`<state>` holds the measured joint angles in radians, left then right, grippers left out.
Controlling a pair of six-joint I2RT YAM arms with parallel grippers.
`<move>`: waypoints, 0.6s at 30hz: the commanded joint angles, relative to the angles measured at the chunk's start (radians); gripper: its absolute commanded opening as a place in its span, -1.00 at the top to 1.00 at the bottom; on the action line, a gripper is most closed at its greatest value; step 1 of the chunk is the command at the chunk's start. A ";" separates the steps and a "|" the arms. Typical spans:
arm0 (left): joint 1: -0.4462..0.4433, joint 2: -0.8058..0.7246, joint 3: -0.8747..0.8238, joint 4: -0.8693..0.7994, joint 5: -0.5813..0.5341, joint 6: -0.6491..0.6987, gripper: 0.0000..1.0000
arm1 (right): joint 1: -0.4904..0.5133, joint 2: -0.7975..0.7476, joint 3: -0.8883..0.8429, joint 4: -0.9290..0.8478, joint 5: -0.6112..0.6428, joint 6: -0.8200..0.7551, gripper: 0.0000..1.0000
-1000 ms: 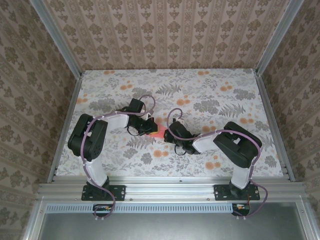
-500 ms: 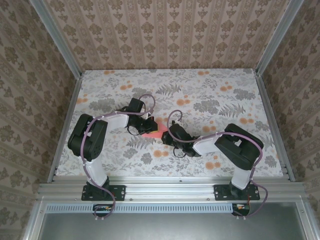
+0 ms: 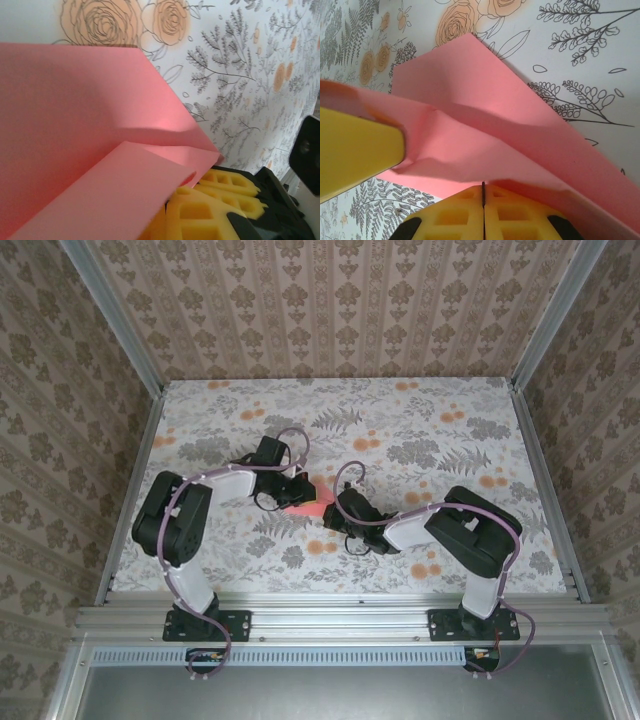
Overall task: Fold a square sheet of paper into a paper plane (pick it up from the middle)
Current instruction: Fourth fold the wing at the center of the table.
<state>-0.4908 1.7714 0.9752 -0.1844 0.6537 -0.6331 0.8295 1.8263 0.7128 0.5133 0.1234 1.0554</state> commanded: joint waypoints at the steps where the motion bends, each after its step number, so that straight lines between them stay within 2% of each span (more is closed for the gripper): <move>1: -0.015 -0.057 -0.025 0.017 -0.004 -0.032 1.00 | 0.004 0.056 0.003 -0.041 0.025 0.026 0.84; 7: -0.029 -0.070 -0.072 0.039 -0.003 -0.048 1.00 | 0.004 0.064 0.002 -0.038 0.033 0.030 0.86; 9: -0.028 -0.066 -0.075 0.028 -0.038 -0.036 1.00 | 0.004 0.062 -0.001 -0.032 0.034 0.030 0.87; 18: -0.023 -0.035 -0.046 -0.021 -0.055 0.014 1.00 | 0.005 0.051 -0.010 -0.032 0.033 0.022 0.87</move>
<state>-0.5117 1.7233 0.9119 -0.1707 0.6048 -0.6498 0.8295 1.8301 0.7128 0.5209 0.1307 1.0710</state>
